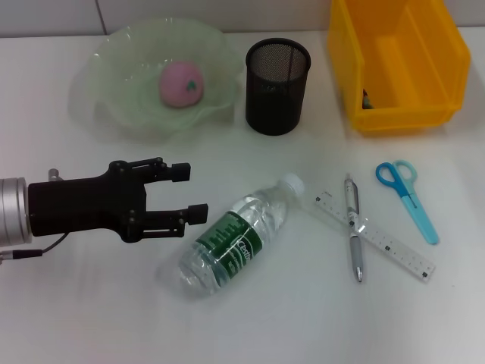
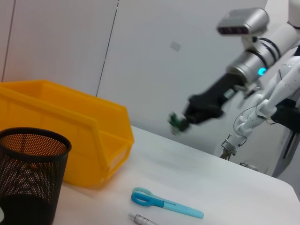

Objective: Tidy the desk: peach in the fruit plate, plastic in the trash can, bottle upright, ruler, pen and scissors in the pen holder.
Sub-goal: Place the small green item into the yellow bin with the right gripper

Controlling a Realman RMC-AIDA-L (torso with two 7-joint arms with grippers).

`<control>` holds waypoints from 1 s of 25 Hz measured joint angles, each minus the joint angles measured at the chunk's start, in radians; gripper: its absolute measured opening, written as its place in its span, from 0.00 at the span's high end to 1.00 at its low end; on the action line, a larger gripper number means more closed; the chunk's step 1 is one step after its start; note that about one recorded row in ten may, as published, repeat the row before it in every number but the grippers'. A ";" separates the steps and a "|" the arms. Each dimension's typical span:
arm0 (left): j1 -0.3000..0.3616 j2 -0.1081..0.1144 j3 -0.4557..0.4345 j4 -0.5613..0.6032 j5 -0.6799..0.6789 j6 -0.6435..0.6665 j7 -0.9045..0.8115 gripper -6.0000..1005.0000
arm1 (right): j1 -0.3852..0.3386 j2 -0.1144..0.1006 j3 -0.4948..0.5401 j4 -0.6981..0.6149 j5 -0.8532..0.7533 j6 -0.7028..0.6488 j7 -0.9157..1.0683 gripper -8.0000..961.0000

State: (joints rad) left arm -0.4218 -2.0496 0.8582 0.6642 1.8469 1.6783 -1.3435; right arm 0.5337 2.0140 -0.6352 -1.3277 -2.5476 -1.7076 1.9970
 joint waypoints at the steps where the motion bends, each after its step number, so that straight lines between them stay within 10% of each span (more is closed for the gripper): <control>1: 0.000 0.000 0.000 0.000 0.000 0.000 0.000 0.29 | 0.010 0.001 0.006 0.031 0.033 0.062 0.009 0.94; 4: 0.000 0.000 -0.003 0.000 0.000 0.000 0.002 0.29 | 0.050 0.018 0.002 0.177 0.172 0.328 0.029 0.92; 14: -0.005 -0.002 -0.005 0.000 0.000 -0.001 -0.003 0.29 | 0.174 0.021 -0.043 0.489 0.288 0.597 -0.008 0.89; 25: -0.002 -0.003 -0.007 0.000 -0.001 -0.005 -0.005 0.30 | 0.167 0.025 -0.049 0.475 0.321 0.564 -0.011 0.71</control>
State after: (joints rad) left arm -0.4237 -2.0525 0.8512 0.6641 1.8461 1.6734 -1.3485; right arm 0.7007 2.0386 -0.6840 -0.8528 -2.2271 -1.1440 1.9862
